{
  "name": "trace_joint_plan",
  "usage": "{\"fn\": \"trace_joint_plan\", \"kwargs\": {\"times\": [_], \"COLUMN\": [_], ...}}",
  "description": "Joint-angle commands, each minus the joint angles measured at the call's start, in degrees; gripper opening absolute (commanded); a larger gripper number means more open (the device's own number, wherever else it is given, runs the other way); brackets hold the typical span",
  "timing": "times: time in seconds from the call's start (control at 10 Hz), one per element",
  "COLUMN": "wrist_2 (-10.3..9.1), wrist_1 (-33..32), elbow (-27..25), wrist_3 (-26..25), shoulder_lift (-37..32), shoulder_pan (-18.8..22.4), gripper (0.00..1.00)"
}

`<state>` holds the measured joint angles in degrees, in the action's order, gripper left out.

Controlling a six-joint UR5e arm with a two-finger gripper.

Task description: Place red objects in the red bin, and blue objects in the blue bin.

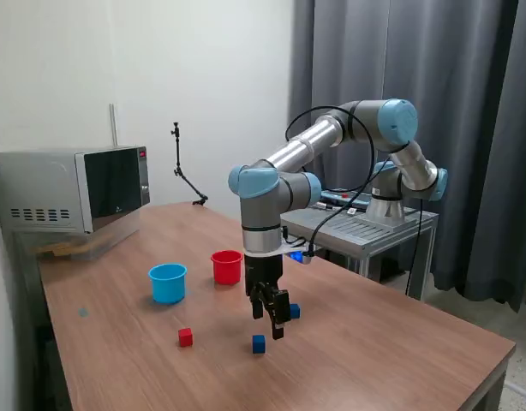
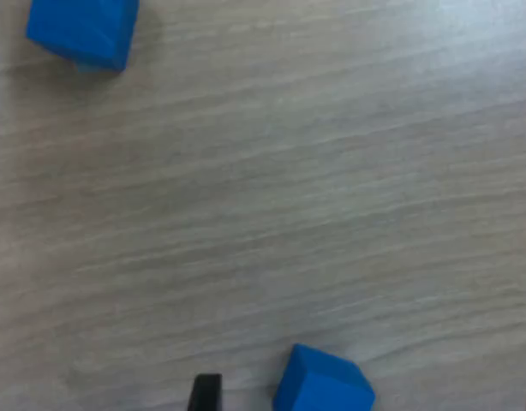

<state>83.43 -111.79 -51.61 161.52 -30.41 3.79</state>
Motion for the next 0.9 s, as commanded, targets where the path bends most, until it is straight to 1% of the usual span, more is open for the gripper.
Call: {"fn": "trace_joint_plan", "kwargs": {"times": [0.0,0.8], "wrist_2": [-0.02,-0.11], "wrist_1": [-0.01,-0.10], "elbow": [0.90,1.34], "wrist_3": [0.11,0.46], "shoulder_lift": [1.05,2.90], "shoulder_pan": [-0.10,-0.10], "gripper": [1.00,1.00]}}
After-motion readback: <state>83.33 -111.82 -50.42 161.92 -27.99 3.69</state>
